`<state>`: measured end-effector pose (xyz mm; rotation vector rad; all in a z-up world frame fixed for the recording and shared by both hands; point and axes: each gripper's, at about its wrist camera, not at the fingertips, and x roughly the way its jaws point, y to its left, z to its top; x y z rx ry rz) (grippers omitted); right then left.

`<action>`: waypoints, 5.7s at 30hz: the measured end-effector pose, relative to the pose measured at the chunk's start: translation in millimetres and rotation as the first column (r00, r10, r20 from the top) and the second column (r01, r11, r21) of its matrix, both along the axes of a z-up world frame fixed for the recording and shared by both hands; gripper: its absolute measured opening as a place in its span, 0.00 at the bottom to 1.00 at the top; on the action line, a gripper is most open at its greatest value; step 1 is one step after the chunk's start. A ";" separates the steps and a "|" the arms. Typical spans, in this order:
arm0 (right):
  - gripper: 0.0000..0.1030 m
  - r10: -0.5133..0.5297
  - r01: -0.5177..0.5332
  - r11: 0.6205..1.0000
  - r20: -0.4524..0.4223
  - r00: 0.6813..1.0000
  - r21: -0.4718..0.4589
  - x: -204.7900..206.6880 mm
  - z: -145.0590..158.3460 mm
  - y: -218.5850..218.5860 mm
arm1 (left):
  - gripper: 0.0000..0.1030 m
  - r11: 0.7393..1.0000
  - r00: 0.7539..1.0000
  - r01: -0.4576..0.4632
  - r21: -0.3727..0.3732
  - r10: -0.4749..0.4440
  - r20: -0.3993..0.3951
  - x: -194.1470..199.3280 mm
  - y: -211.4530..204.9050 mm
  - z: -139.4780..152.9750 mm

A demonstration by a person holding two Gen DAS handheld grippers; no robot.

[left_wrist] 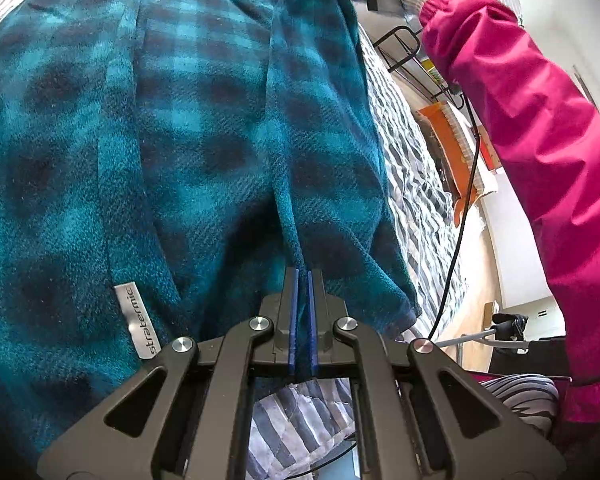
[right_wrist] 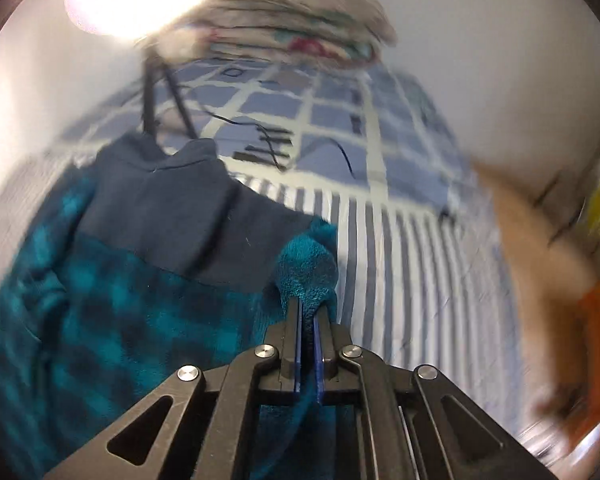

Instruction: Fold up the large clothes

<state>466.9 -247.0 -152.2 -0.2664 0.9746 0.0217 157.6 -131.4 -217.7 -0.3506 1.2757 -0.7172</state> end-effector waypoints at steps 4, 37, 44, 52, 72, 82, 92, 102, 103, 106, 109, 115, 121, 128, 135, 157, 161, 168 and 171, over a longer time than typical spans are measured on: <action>0.02 0.102 -0.098 0.988 0.031 0.994 -0.116 3.2 -9.0 44.5 | 0.01 1.000 1.000 0.002 -0.001 -0.002 0.004 0.5 -0.1 0.7; 0.46 -0.071 0.135 0.841 -0.140 0.988 0.524 -186.9 -16.4 -134.1 | 0.30 0.989 0.985 -0.142 -0.036 0.137 -0.107 7.7 10.8 -5.8; 0.38 -0.077 0.184 0.838 -0.223 0.972 0.514 -170.8 -66.2 -119.0 | 0.01 0.993 0.989 -0.104 -0.047 0.098 -0.107 9.6 -2.3 -10.5; 0.04 -0.092 0.154 0.907 -0.172 0.981 0.392 -163.7 -59.5 -101.2 | 0.00 0.991 0.992 -0.123 -0.051 0.122 -0.039 -13.4 3.3 18.4; 0.40 -0.030 0.241 0.775 -0.347 0.937 0.584 -387.8 -25.9 -79.6 | 0.22 0.993 0.989 -0.110 -0.046 0.104 -0.107 -17.4 17.1 -1.3; 0.24 -0.044 0.389 0.596 -0.454 0.890 0.702 -419.7 -88.5 -82.7 | 0.01 0.997 0.996 -0.075 0.023 0.076 -0.052 -18.2 -6.1 -3.3; 0.11 -0.033 0.252 0.588 -0.289 0.957 0.769 -435.8 -51.1 -97.2 | 0.01 0.996 0.997 -0.070 0.054 0.071 -0.016 -19.3 -13.9 0.4; 0.31 -0.080 0.352 0.572 -0.377 0.923 0.741 -405.9 -87.5 -101.2 | 0.01 0.995 0.998 -0.057 0.088 0.056 0.009 -19.2 -24.6 -1.0; 0.23 -0.082 0.346 0.599 -0.375 0.924 0.722 -402.3 -89.6 -97.4 | 0.01 0.995 0.998 -0.056 0.088 0.055 0.012 -19.4 -25.3 -0.7; 0.01 -0.093 0.331 0.638 -0.357 0.930 0.695 -403.8 -85.7 -94.5 | 0.00 0.995 0.998 -0.064 0.074 0.064 0.008 -21.7 -23.3 2.8; 0.00 -0.095 0.271 0.700 -0.290 0.952 0.661 -408.8 -60.7 -91.8 | 0.00 0.997 0.998 -0.065 0.038 0.065 0.007 -26.9 -23.4 11.6; 0.00 -0.102 0.237 0.801 -0.265 0.959 0.550 -408.7 -54.3 -86.5 | 0.00 0.992 0.999 -0.033 0.119 0.031 0.023 -26.4 -40.8 -3.0; 0.29 -0.102 0.252 0.728 -0.264 0.959 0.637 -424.4 -65.2 -103.2 | 0.00 0.988 0.996 -0.017 0.154 0.003 0.093 -33.6 -34.9 16.3; 0.55 -0.107 0.316 0.558 -0.311 0.944 0.767 -445.2 -90.5 -130.1 | 0.00 0.988 0.958 -0.038 0.147 -0.006 0.288 -45.8 -34.1 61.7; 0.26 -0.080 0.326 0.472 -0.329 0.941 0.819 -451.1 -96.1 -117.2 | 0.00 0.984 0.977 0.028 0.177 -0.064 0.202 -39.1 -59.5 21.1; 0.01 -0.033 0.071 0.834 -0.079 0.996 0.548 -427.9 0.6 -30.5 | 0.00 0.975 0.939 -0.223 -0.001 0.215 0.267 -46.3 97.3 132.4; 0.01 0.051 -0.023 0.868 -0.043 0.998 0.496 -424.2 10.1 0.5 | 0.00 0.951 0.913 -0.307 -0.035 0.305 0.271 -42.7 136.6 142.8; 0.01 0.236 -0.205 0.894 -0.031 0.971 0.397 -414.0 11.5 72.0 | 0.00 0.901 0.870 -0.416 -0.124 0.434 0.234 -33.3 184.5 151.0; 0.01 0.315 -0.277 0.888 -0.047 0.948 0.367 -410.2 4.4 102.7 | 0.00 0.894 0.862 -0.428 -0.129 0.447 0.238 -33.0 190.9 152.4</action>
